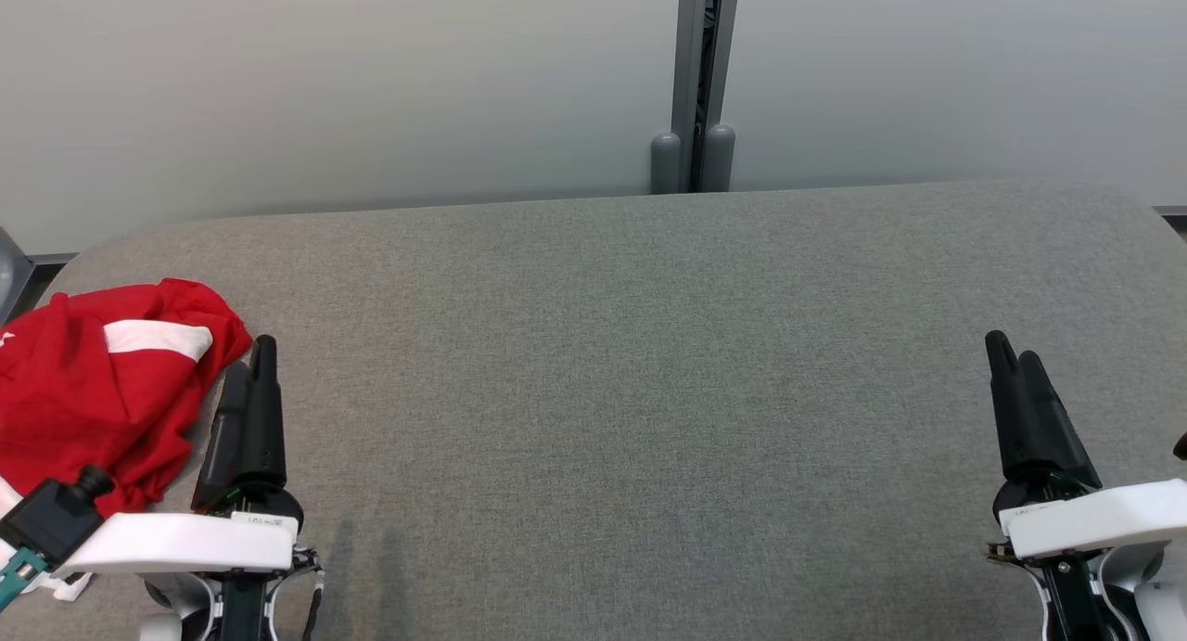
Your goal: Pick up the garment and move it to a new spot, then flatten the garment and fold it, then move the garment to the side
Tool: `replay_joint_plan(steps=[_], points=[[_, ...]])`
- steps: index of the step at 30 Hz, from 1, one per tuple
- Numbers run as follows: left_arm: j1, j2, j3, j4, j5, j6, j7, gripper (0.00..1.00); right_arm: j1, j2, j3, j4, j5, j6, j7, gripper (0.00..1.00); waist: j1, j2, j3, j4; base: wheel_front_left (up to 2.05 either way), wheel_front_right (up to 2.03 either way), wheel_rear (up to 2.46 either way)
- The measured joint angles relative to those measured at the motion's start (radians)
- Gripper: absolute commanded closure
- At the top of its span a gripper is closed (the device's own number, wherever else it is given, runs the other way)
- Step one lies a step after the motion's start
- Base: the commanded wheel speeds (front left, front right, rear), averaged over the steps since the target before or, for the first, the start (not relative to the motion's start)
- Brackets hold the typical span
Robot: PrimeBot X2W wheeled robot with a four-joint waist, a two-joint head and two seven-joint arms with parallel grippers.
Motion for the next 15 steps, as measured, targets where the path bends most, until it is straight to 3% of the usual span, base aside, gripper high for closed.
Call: replay_joint_plan(steps=[15], points=[[-0.001,0.008,-0.032,0.029,0.264,0.000,-0.044,0.00,-0.001,-0.009,0.005,0.020,-0.263,0.000,-0.033,0.00,0.0000,0.0000,-0.002,-0.002,0.00,0.00,0.00]])
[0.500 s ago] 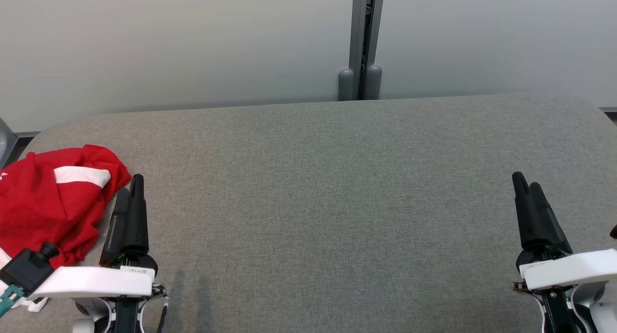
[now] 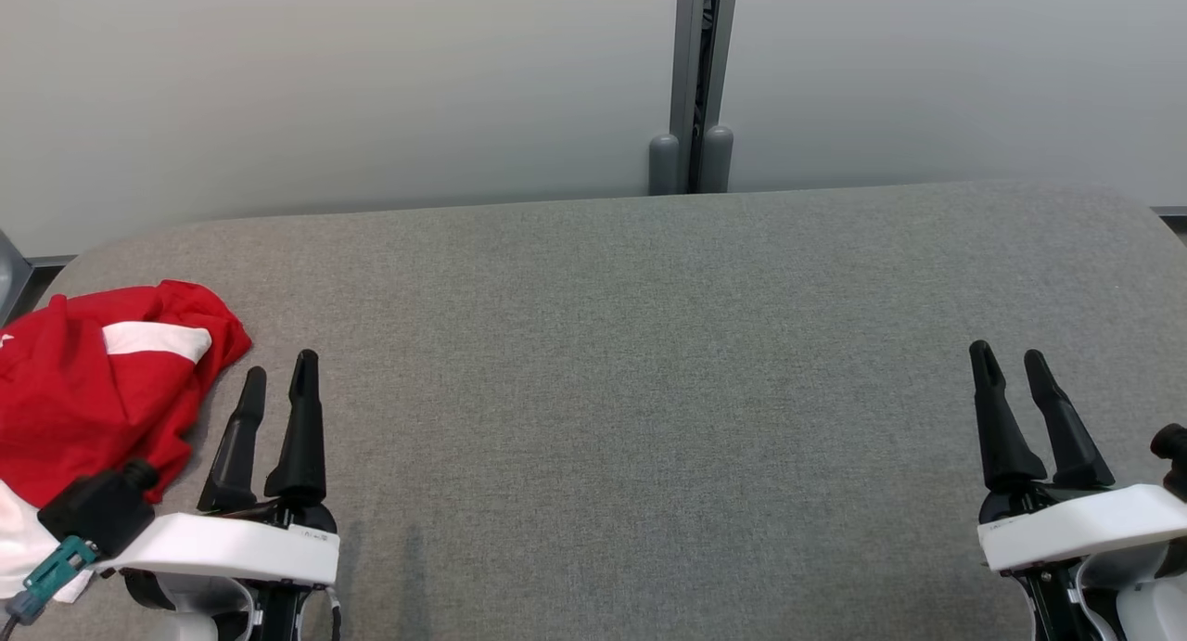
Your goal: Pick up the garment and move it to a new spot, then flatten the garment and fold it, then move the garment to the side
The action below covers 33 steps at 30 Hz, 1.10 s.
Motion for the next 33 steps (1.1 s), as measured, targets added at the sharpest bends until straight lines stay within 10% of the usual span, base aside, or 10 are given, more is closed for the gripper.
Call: replay_joint_plan(steps=[33], points=[[-0.028,0.016,-0.056,0.188,0.405,0.022,-0.097,0.00,-0.023,0.000,0.010,0.157,-0.334,0.000,-0.076,0.00,0.0000,0.0000,-0.005,-0.002,0.00,0.00,0.00]])
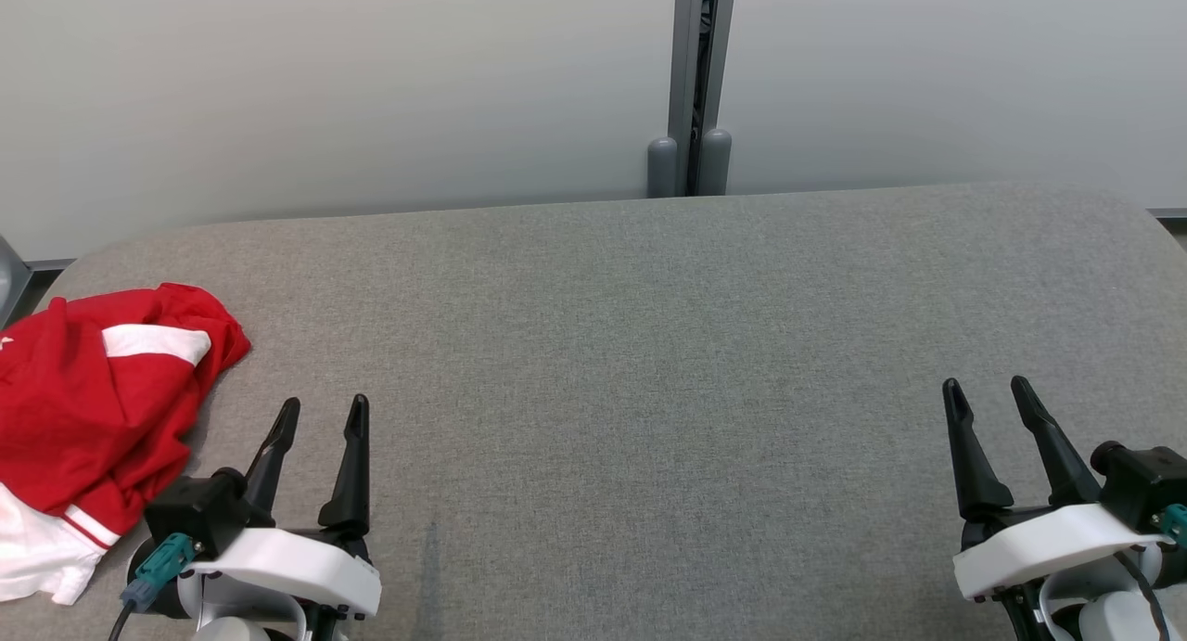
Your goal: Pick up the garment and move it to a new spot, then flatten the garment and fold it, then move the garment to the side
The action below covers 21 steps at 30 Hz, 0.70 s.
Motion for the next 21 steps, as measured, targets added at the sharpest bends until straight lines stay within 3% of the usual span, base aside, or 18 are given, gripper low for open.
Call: replay_joint_plan(steps=[21], points=[[-0.018,0.001,-0.013,0.094,0.144,0.020,-0.048,0.00,-0.015,0.002,0.001,0.040,-0.123,0.000,-0.037,0.00,0.0001,0.0000,0.002,-0.002,0.00,0.00,0.00]])
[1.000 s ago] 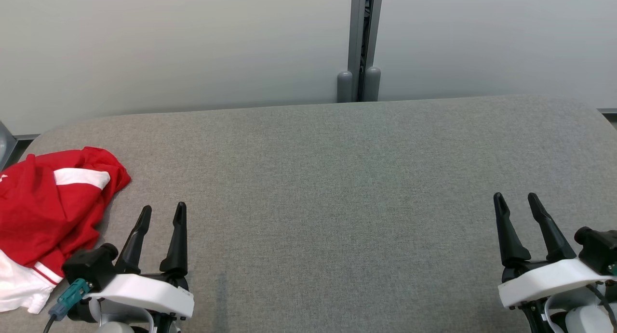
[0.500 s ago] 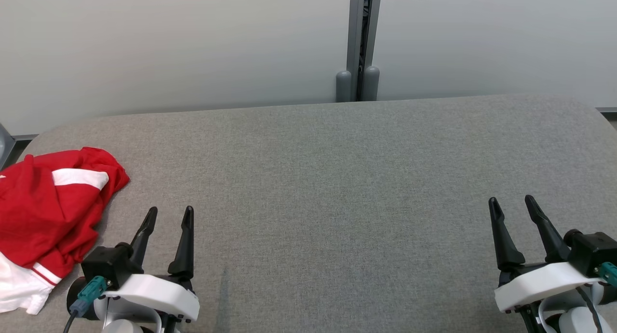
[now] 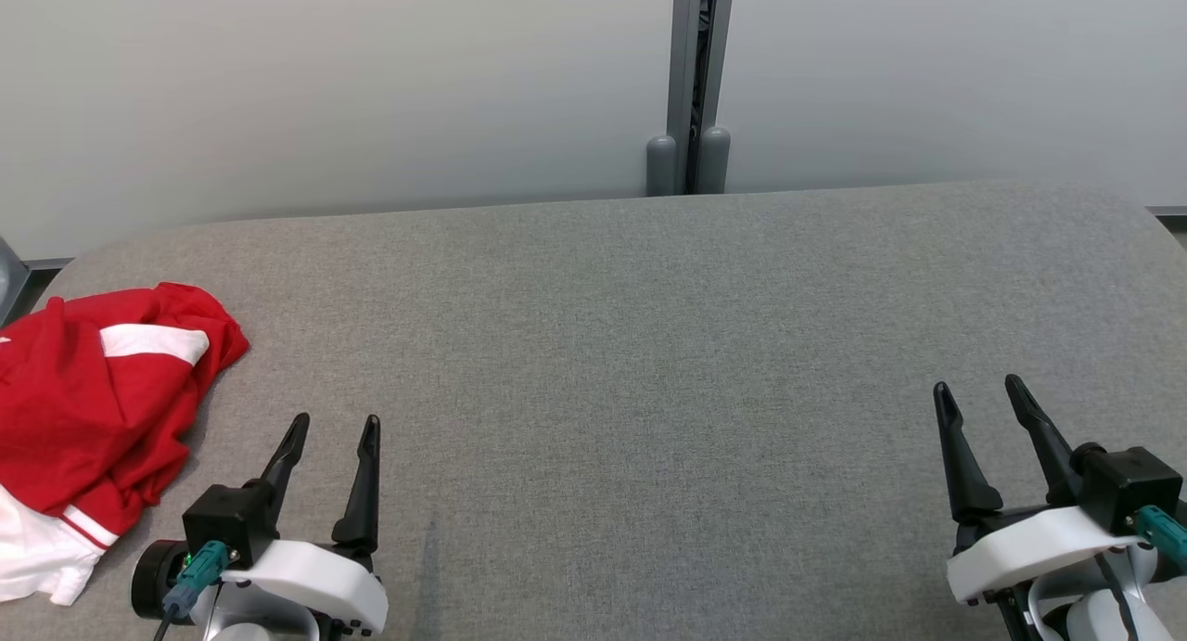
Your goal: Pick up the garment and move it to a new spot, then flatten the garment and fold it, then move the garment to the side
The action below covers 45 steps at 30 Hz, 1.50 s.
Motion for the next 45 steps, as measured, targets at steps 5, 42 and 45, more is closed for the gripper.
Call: replay_joint_plan(steps=[5,42,45], points=[[-0.004,-0.002,0.004,0.010,0.020,0.005,-0.009,0.00,0.000,0.003,-0.002,0.006,-0.013,0.000,-0.009,0.00,0.0000,0.0000,0.000,0.000,0.00,0.00,0.00],[-0.038,-0.009,0.040,0.085,0.022,0.009,-0.030,0.00,-0.008,-0.001,0.003,0.044,0.031,0.000,-0.022,0.00,-0.0001,0.0000,-0.002,0.013,0.00,0.00,0.00],[-0.041,-0.006,0.056,0.084,0.011,0.015,-0.030,0.00,-0.021,-0.003,0.015,0.044,0.032,0.000,-0.022,0.00,-0.0001,0.0000,0.000,0.035,0.00,0.00,0.00]])
